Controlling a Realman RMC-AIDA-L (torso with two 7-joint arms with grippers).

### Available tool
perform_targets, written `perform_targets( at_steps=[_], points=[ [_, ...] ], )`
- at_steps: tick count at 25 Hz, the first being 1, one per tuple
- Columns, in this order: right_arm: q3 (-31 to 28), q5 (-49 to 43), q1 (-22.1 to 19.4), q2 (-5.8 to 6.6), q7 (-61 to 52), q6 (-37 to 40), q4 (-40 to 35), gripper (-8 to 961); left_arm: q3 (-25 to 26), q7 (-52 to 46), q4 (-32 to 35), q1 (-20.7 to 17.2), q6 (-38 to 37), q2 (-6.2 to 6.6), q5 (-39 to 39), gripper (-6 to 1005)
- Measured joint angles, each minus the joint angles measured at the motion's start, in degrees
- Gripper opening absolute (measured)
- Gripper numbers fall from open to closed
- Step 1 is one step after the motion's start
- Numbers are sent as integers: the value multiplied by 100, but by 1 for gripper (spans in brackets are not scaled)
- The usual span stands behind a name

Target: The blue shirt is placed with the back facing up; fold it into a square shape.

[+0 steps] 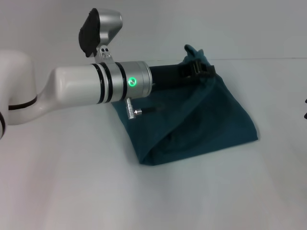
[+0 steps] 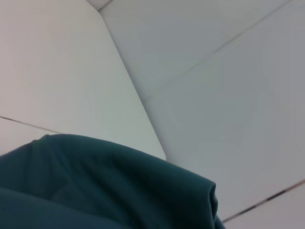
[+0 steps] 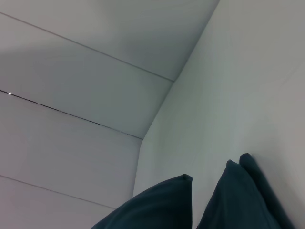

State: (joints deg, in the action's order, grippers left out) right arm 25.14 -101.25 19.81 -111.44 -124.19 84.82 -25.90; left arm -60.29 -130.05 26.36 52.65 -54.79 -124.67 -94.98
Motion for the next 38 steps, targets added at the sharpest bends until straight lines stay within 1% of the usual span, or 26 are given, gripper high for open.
perform_targets(
  at_steps=[1,5,7,10,13,15,18,19,20,22,23,25,26,27,31,32,33,35,38],
  points=[
    [0,0,-2,0,0,0,0,674,-129,41,-18,3,-35,3,80,127],
    [3,-11,1,-1,4,-15,-3,674,-328,83,-12,19,-72,5,161,135],
    [7,-42,20,-1,6,-29,-3,674,-630,274,-48,51,-49,2,403,138],
    [8,-69,42,-1,7,-50,-2,674,-896,432,-27,43,-55,2,598,144],
    [9,-72,44,5,9,-53,1,674,-915,696,99,-51,-471,23,661,277],
    [17,-77,40,24,9,-53,3,674,-810,766,301,-248,-866,64,673,365],
    [52,-207,83,69,-1,-53,-10,674,-425,367,656,-726,-1068,97,680,483],
    [58,-298,121,91,-11,-54,-34,674,-193,118,791,-977,-1136,125,678,522],
    [65,-406,173,111,-20,-52,-46,674,-67,-14,854,-1121,-1203,153,678,562],
    [75,-682,334,183,-24,-39,-74,674,201,-304,954,-1458,-1395,269,665,639],
    [90,-833,421,217,-20,-30,-94,674,288,-398,971,-1569,-1515,319,650,677],
    [164,-1176,650,292,-15,-15,-195,674,621,-548,984,-1841,-1871,486,587,753],
    [225,-1351,775,320,-22,-14,-276,674,804,-576,991,-1928,-2033,531,508,791],
    [306,-1518,915,336,-30,-9,-381,674,1124,-609,1024,-2039,-2291,582,322,791],
    [646,-1988,1434,339,-34,-18,-806,674,1932,-663,1123,-2204,-2935,652,-338,789],
    [912,-2163,1704,313,21,-72,-1031,674,2104,-690,1160,-2237,-3077,665,-527,789],
    [912,-2163,1704,313,21,-72,-1031,674,2197,-719,1196,-2265,-3152,673,-663,788],
    [1208,-2361,1944,280,104,-144,-1248,674,2359,-787,1301,-2334,-3301,681,-1038,788],
    [1778,-2726,2272,163,279,-328,-1623,674,2461,-771,1389,-2418,-3408,682,-1413,788]
  ],
)
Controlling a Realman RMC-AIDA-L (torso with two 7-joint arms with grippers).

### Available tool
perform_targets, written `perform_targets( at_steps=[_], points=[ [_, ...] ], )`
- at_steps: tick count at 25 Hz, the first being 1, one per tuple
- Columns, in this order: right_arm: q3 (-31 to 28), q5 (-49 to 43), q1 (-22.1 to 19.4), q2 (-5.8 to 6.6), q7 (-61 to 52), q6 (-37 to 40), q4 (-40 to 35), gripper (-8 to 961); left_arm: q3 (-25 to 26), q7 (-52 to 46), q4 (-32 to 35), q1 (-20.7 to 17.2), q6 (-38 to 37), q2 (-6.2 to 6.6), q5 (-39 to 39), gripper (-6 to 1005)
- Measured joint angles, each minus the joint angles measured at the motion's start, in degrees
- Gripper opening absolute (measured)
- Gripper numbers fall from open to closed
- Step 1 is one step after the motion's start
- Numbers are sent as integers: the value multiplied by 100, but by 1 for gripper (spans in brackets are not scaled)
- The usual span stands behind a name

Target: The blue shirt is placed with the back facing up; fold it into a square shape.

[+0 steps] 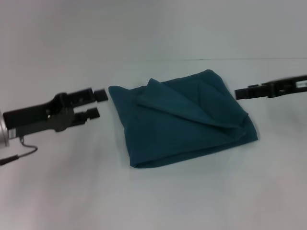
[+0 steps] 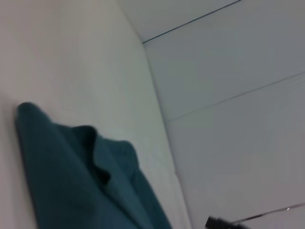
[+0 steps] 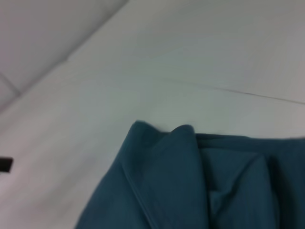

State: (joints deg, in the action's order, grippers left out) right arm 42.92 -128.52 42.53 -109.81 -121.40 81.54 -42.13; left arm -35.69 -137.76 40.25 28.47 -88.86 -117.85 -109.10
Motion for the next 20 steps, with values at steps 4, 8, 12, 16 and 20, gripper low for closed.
perform_targets(
  at_steps=[4,8,12,16,20],
  points=[
    [531,-409,334,-223,49,-258,-410,675,236,93,66,-126,-71,2,-256,787],
    [1137,-697,593,-487,139,-433,-668,676,639,127,87,-276,-121,-9,-291,787],
    [1665,-1166,838,-809,128,-759,-721,675,906,138,88,-375,-134,-25,-256,787],
    [2034,-1674,1022,-1017,4,-1212,-569,675,980,142,61,-388,-119,-35,-238,786],
    [2445,-1688,1131,-1019,-174,-1518,-354,674,983,144,48,-366,-91,-56,-234,786]
  ],
)
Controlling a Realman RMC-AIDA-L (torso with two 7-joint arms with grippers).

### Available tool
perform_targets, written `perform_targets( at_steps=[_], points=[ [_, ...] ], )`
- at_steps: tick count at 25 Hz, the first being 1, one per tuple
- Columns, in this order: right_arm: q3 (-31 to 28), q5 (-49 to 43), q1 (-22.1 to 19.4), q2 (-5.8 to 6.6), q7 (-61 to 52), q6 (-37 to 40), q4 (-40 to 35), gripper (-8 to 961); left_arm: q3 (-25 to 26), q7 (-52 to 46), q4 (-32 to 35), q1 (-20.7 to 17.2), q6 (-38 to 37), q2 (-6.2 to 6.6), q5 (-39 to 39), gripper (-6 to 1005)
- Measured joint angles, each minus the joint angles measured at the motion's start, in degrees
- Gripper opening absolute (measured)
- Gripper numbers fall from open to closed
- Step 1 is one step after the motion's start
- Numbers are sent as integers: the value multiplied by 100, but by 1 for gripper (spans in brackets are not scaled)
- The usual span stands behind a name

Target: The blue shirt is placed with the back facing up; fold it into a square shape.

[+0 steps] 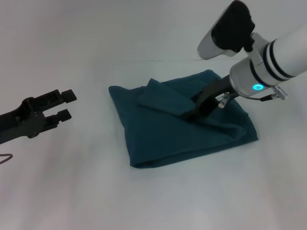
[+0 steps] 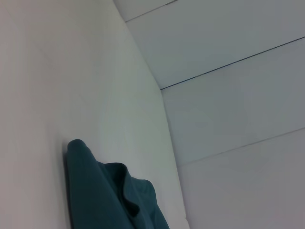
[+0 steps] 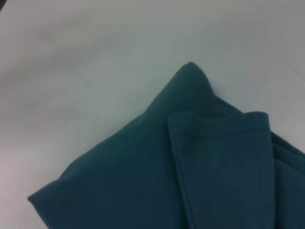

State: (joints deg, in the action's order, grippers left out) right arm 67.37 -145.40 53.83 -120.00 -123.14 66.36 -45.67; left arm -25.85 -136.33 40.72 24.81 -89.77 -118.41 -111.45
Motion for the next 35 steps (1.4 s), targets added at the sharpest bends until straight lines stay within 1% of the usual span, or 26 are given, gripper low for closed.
perform_targets(
  at_steps=[1,7,13,16,20,22,25,29,33,35],
  points=[
    [131,3,10,-11,-5,-57,34,674,1,1,-1,7,2,-4,0,786],
    [349,105,3,-20,-6,-197,133,673,5,1,-32,34,21,-22,1,786],
    [822,89,-25,-23,-303,-794,249,673,9,1,-78,51,48,-25,9,785],
    [902,96,-34,-23,-410,-1038,250,672,10,1,-86,66,102,-34,10,785],
    [1049,63,-35,-23,-467,-1173,262,672,10,1,-97,88,146,-42,12,785],
    [1171,4,-45,-23,-553,-1265,268,672,11,1,-100,96,177,-42,17,784],
    [1255,-351,-51,-22,-980,-1449,271,671,11,-4,-101,111,230,-42,24,784],
    [1097,-1210,-159,22,-2025,-1726,136,671,9,-9,-111,134,254,-42,28,784],
    [546,-1965,-412,35,-2802,-1981,-215,670,10,-12,-136,150,291,-40,51,784],
    [328,-2015,-533,36,-2895,-1987,-394,670,10,-4,-191,165,312,-30,84,784]
  ],
)
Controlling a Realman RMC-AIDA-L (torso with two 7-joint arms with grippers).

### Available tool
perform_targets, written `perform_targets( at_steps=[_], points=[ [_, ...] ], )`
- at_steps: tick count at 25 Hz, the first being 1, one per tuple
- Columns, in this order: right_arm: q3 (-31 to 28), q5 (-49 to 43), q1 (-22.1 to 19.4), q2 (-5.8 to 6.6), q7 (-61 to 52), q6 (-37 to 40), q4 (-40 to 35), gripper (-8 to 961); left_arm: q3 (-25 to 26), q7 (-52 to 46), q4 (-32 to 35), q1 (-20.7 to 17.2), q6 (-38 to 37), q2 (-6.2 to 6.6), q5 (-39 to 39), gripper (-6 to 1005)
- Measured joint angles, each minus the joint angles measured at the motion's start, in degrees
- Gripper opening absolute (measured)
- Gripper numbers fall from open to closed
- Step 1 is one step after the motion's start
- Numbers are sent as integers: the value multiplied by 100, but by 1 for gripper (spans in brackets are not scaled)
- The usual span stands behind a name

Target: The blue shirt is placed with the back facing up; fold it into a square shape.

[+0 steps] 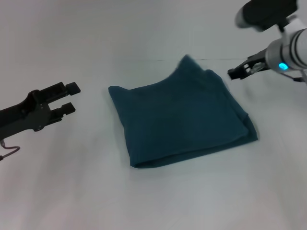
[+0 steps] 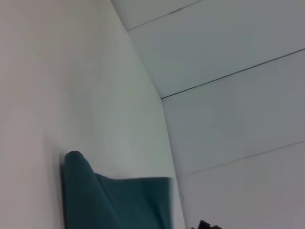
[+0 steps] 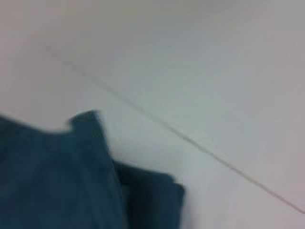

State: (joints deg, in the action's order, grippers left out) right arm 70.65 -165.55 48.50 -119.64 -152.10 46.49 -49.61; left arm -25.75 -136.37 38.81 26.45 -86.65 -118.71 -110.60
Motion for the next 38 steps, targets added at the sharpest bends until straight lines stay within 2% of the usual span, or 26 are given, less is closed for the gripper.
perform_targets(
  at_steps=[7,10,13,15,18,20,23,38],
  points=[
    [-120,211,-148,3,76,269,-161,669,1,5,-33,37,17,19,14,785],
    [-430,600,-82,36,142,620,-52,669,0,5,-39,37,21,23,14,784],
    [-1008,1433,19,191,409,1293,150,669,0,5,-41,36,26,23,14,784],
    [-1365,2102,70,370,619,1773,422,669,0,5,-40,36,27,19,14,784],
    [-1561,2672,86,588,717,2083,839,669,0,6,-41,38,26,3,14,784],
    [-1603,2821,61,647,712,2089,1033,669,0,5,-41,43,26,-1,14,784],
    [-1662,2858,46,661,701,1963,1279,669,1,5,-41,51,53,-2,13,784],
    [-1644,2797,71,565,636,1172,1779,668,-1,53,-178,96,222,-33,12,785]
  ],
)
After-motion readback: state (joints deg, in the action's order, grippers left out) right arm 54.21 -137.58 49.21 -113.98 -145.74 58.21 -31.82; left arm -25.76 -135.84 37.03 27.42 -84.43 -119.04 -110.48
